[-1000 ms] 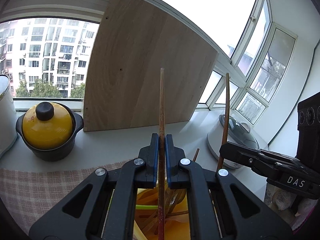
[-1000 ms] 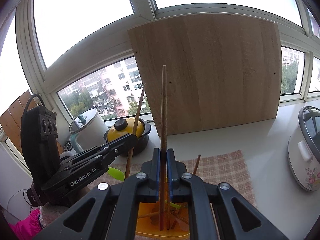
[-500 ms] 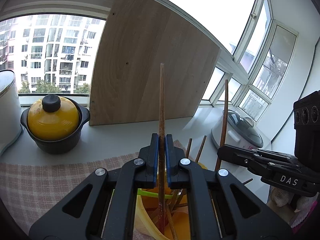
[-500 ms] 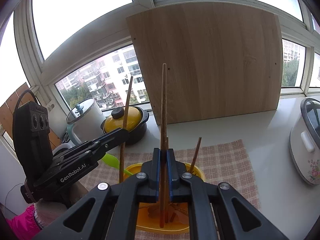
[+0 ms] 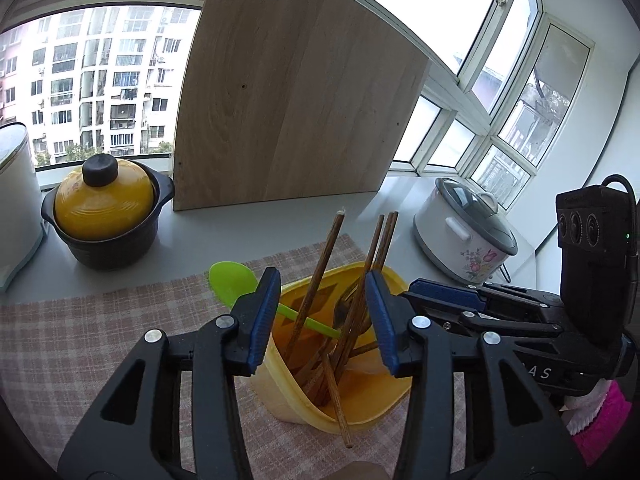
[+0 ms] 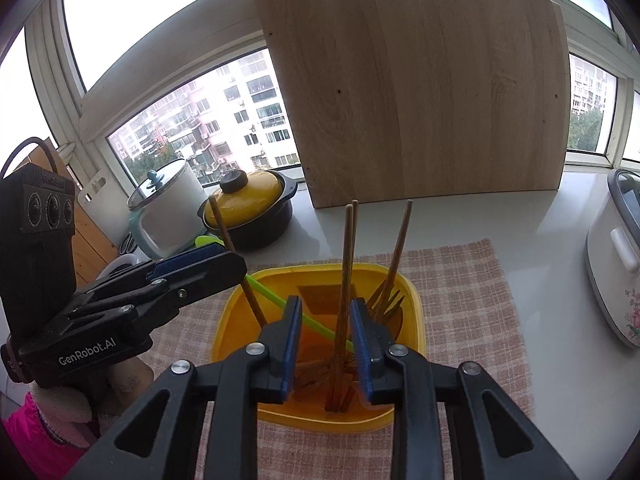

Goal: Organize utensils

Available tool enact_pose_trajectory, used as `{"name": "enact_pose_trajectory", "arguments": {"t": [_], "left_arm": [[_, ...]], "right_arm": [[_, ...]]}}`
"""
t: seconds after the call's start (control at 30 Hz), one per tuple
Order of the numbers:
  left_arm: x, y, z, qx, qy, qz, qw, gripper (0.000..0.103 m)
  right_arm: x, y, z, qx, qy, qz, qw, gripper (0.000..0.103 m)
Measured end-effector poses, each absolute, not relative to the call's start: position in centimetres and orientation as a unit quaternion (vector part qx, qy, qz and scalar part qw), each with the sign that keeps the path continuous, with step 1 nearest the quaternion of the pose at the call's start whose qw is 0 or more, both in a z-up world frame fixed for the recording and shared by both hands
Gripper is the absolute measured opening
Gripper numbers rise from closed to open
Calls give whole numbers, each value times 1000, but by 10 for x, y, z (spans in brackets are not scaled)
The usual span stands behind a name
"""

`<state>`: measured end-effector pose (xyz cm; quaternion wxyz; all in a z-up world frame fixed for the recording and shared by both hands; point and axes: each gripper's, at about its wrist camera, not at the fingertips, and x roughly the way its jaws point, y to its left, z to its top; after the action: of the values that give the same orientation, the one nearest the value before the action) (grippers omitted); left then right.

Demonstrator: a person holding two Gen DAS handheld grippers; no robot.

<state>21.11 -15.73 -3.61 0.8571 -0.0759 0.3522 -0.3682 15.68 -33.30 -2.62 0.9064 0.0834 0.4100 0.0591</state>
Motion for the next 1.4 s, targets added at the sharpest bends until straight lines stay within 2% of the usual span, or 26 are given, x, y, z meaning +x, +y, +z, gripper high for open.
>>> {"name": "enact_pose_trajectory", "arguments": {"t": [0.07, 0.3, 0.67, 0.77, 0.83, 0.9, 1.07, 1.13, 1.2, 1.33, 1.4], "left_arm": [[207, -152, -34, -72, 347, -362, 862, 47], [202, -131, -31, -81, 349, -348, 866, 47], [162, -112, -21, -35, 337, -329, 882, 47], [148, -112, -19, -18, 332, -326, 885, 47], [139, -112, -18, -12, 330, -325, 886, 50], [132, -110, -17, -12, 329, -324, 887, 58], [121, -105, -15, -15, 332, -322, 887, 59], [118, -104, -15, -15, 337, -318, 886, 63], [115, -102, -16, -14, 341, -314, 886, 72], [106, -98, -16, -8, 339, -306, 890, 73], [103, -96, -16, -8, 341, -302, 891, 79]], "right_arm": [[153, -333, -26, 83, 408, 57, 907, 41], [142, -332, -25, 86, 410, 53, 906, 48], [109, -323, -7, 57, 384, 13, 922, 65], [98, -319, -3, 48, 378, 8, 925, 66], [91, -316, -1, 46, 374, 5, 926, 68], [85, -314, 1, 44, 371, 3, 927, 70], [72, -308, 2, 38, 367, 8, 929, 74], [69, -306, 2, 38, 368, 11, 929, 75], [65, -305, 2, 36, 366, 10, 930, 77], [57, -300, 1, 30, 363, 11, 931, 81], [54, -298, 1, 30, 364, 13, 931, 84]]}}
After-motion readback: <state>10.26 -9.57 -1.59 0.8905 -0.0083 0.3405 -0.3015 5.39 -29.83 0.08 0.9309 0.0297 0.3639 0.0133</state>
